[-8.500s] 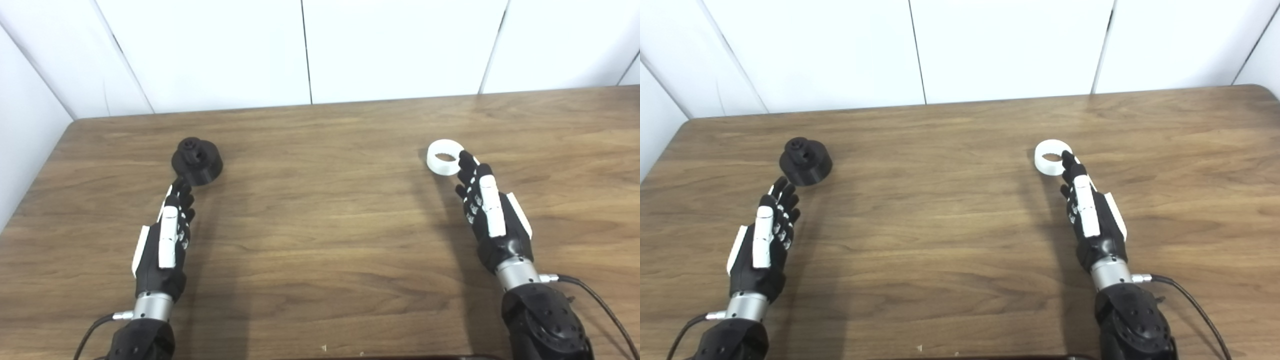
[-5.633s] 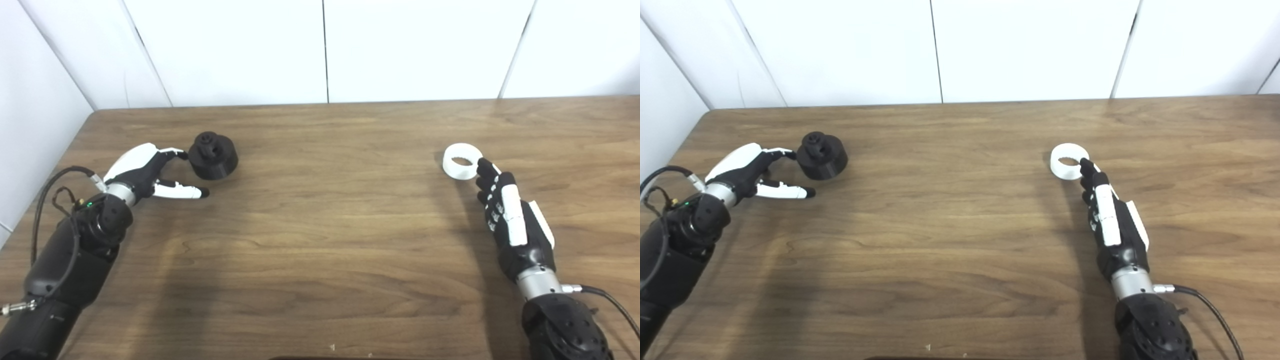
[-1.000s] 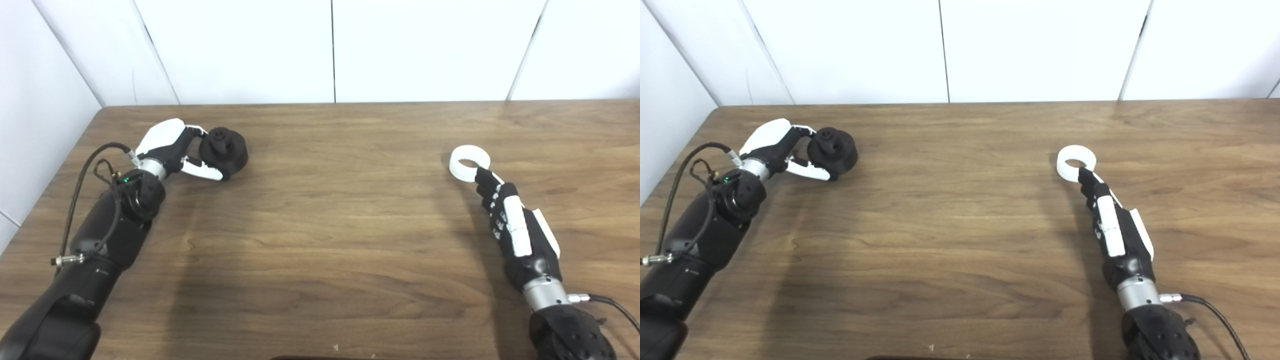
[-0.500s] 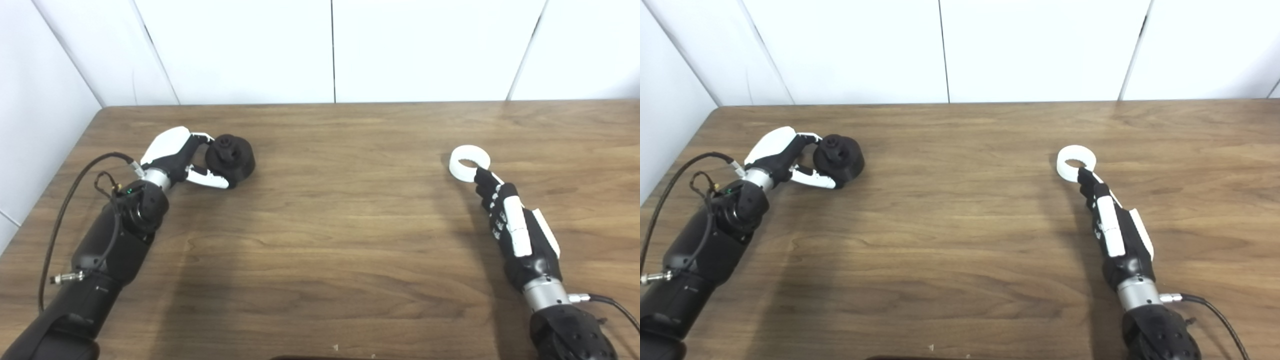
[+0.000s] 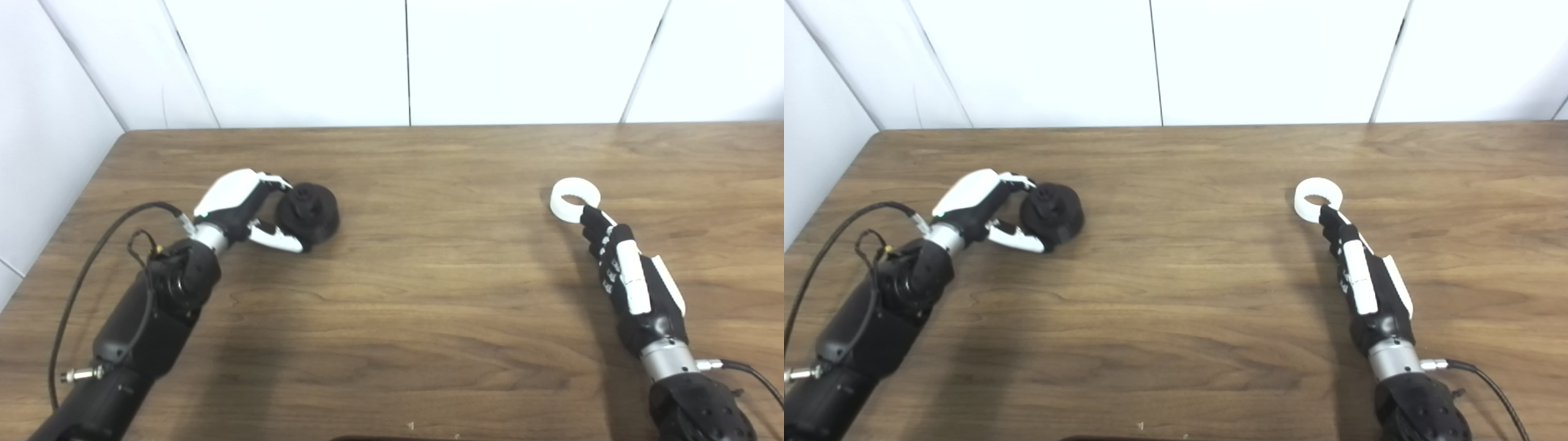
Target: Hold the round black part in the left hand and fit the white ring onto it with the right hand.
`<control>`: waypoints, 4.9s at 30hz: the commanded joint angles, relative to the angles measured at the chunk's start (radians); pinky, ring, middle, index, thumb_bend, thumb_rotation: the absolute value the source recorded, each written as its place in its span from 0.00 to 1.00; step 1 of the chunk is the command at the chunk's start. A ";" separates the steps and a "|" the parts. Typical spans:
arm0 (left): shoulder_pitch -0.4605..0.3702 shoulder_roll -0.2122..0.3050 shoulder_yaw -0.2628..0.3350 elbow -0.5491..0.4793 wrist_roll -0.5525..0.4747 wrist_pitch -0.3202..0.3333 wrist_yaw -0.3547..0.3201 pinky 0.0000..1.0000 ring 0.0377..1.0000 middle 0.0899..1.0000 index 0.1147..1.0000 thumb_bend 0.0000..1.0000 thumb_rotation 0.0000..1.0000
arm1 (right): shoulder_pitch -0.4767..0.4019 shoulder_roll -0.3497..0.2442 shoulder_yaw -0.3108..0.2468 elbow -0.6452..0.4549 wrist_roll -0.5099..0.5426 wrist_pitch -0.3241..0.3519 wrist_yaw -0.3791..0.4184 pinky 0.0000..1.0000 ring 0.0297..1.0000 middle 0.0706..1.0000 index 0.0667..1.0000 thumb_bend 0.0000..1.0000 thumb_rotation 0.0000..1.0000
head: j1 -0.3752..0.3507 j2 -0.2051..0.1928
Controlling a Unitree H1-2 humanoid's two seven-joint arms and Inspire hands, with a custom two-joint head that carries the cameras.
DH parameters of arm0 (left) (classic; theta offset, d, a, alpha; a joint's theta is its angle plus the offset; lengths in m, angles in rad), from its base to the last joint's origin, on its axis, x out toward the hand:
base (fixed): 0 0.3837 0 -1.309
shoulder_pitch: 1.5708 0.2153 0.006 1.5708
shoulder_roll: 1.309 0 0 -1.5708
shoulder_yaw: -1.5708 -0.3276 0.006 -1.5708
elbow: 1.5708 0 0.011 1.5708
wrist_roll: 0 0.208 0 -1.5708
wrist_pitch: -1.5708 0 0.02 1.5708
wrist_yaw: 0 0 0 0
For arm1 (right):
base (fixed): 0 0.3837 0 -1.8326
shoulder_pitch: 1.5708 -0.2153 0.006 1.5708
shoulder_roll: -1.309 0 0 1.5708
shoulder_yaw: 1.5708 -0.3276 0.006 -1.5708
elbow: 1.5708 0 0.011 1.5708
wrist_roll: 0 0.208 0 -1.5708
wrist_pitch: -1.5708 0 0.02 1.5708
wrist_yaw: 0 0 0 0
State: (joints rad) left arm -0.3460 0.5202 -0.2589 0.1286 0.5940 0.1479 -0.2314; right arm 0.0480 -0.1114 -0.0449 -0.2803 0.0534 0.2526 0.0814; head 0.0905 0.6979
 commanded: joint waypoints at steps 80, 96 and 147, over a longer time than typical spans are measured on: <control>0.245 -0.149 -0.093 -0.298 0.091 -0.149 -0.037 0.90 0.97 0.88 0.57 0.73 0.40 | -0.445 -0.289 0.213 0.180 -0.576 0.067 0.040 0.97 0.99 0.95 0.86 0.84 0.49 | -0.084 0.025; 0.245 -0.147 -0.088 -0.306 0.089 -0.155 -0.042 0.91 0.96 0.88 0.57 0.73 0.40 | -0.562 -0.295 0.292 0.409 -0.638 0.050 0.070 1.00 1.00 0.99 0.83 0.99 0.38 | -0.099 0.014; 0.242 -0.151 -0.075 -0.313 0.079 -0.144 -0.059 0.91 0.97 0.89 0.58 0.72 0.42 | -0.532 -0.333 0.274 0.463 -0.649 0.024 0.054 1.00 1.00 0.98 0.74 0.92 0.41 | -0.095 0.016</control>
State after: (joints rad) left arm -0.0955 0.3658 -0.3319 -0.1779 0.6708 -0.0059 -0.2690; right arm -0.4502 -0.4357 0.2341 0.1901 -0.5836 0.3045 0.1582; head -0.0031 0.7133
